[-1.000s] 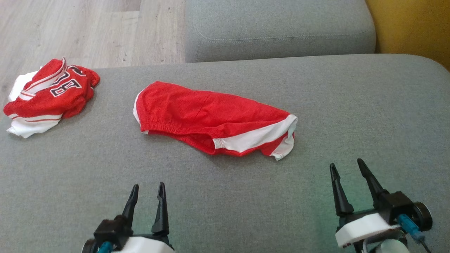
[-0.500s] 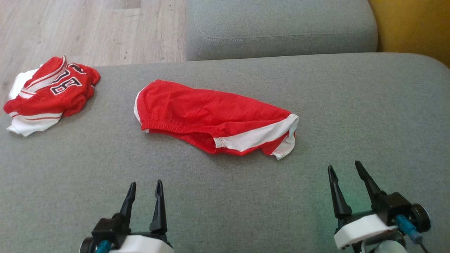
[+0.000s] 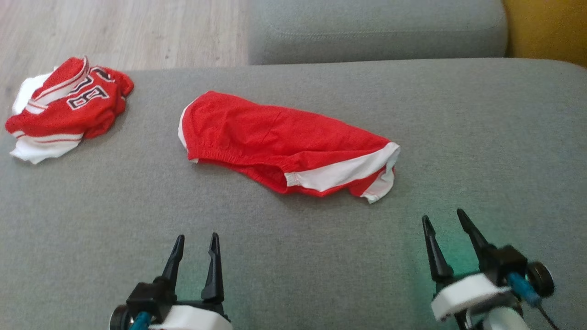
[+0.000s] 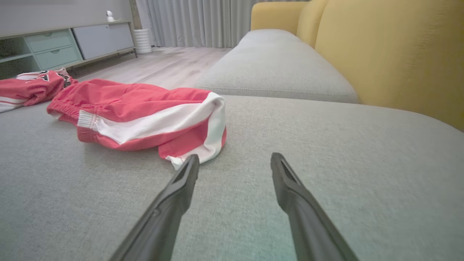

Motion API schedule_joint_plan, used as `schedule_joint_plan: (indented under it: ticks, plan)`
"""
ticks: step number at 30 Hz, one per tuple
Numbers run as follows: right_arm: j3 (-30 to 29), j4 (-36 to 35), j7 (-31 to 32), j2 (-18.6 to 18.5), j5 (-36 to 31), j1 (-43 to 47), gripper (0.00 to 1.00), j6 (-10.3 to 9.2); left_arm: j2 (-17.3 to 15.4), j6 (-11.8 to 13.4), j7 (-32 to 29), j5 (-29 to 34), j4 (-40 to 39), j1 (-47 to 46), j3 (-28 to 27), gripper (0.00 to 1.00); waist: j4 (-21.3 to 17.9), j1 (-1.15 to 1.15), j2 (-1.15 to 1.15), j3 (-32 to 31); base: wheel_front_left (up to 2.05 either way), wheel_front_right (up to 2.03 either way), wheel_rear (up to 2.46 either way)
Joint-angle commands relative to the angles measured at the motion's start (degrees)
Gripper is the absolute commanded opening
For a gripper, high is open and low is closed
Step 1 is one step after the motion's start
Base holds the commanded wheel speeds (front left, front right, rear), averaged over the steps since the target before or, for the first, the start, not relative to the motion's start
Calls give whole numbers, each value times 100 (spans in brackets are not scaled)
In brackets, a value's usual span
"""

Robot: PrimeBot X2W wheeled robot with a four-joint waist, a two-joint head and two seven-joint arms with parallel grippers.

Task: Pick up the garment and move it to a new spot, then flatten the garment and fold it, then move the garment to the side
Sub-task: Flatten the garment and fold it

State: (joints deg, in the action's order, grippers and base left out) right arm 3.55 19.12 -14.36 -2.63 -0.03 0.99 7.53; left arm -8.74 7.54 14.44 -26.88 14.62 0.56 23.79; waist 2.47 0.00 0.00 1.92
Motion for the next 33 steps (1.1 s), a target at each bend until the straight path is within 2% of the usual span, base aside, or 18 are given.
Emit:
schedule_joint_plan:
  ticks: [1, 6, 14, 20, 21, 22, 23, 25, 29, 33]
  plan:
    - [165, -49, -21, -25, -48, -444, 100, -4, 7, -28, 56, 94, -140, -241, -238, 100, 74, 0, 0, 95, 0, 0, 0]
    - [199, 391, 279, -25, -96, -978, 100, -4, 67, -65, 56, 191, -131, -366, -236, 100, 288, 0, 0, 328, 0, 0, 0]
    - [224, 1290, 1097, -25, -111, -1718, 100, -4, 215, -160, 56, 319, -67, -528, -296, 100, 735, 0, 0, 686, 0, 0, 0]
    - [209, 1812, 1438, -25, -17, -2021, 100, -4, 300, -226, 56, 396, -35, -574, -382, 100, 880, 0, 0, 791, 0, 0, 0]
    - [192, 1887, 1488, -25, -2, -2048, 82, -4, 313, -235, 56, 408, -28, -575, -399, 100, 889, 0, 0, 796, 0, 0, 0]
    - [189, 1946, 1516, -25, 13, -2076, 48, -4, 324, -245, 56, 420, -22, -576, -416, 100, 894, 0, 0, 799, 0, 0, 0]
    - [187, 1987, 1512, -25, 51, -2101, 35, -4, 335, -253, 56, 432, -17, -574, -434, 100, 892, 0, 0, 800, 0, 0, 0]
    - [147, 2047, 1468, -25, 118, -2149, 0, -4, 352, -264, 56, 453, -16, -564, -484, 100, 864, 0, 0, 794, 0, 0, 0]
    - [-132, 2064, 1357, -25, -143, -2229, 0, -4, 382, -292, 56, 503, -15, -532, -562, 100, 753, 0, 0, 756, 0, 0, 0]
    - [-763, 1848, 1350, -25, -850, -2275, 0, -4, 414, -315, 56, 554, -19, -490, -602, 100, 630, 0, 0, 694, 0, 0, 0]
